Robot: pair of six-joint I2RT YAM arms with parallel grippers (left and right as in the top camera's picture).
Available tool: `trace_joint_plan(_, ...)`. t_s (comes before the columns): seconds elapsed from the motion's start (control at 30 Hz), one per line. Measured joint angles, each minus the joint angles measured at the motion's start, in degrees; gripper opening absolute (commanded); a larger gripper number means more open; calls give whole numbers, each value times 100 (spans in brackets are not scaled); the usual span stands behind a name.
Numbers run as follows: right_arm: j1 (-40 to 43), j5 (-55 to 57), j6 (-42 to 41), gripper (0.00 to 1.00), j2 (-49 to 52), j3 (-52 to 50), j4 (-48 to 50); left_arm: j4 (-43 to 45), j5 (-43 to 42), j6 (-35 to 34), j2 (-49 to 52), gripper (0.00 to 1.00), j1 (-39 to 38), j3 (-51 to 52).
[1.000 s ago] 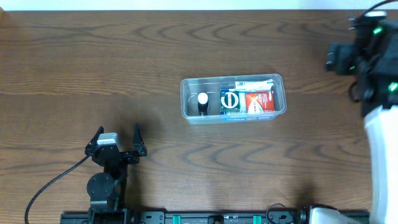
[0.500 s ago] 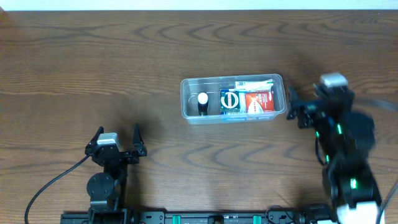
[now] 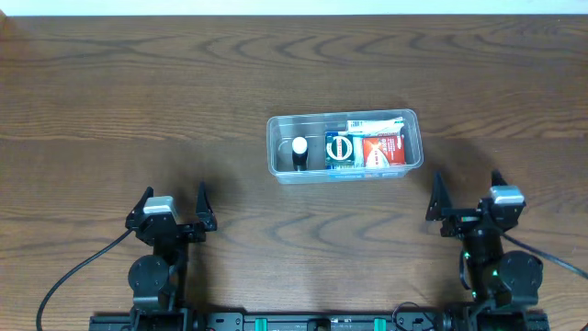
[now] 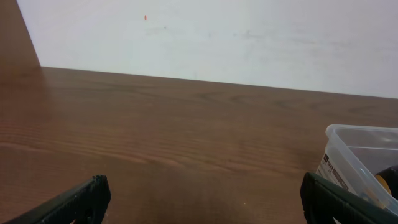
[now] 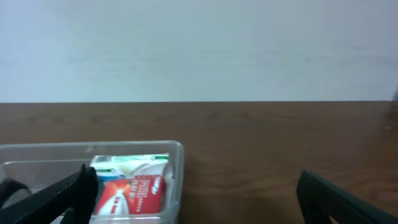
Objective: Pack container
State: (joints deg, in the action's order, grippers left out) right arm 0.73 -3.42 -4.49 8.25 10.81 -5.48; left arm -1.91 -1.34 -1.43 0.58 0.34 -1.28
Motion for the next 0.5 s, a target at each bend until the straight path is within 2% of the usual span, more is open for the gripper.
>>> trace_joint_plan(0.3, 107, -120, 46, 99, -498, -723, -2, 0, 0, 0, 0, 98, 0, 0)
trace_joint_plan(0.5, 107, -61, 92, 99, -601, -857, -15, 0, 0, 0, 0, 98, 0, 0)
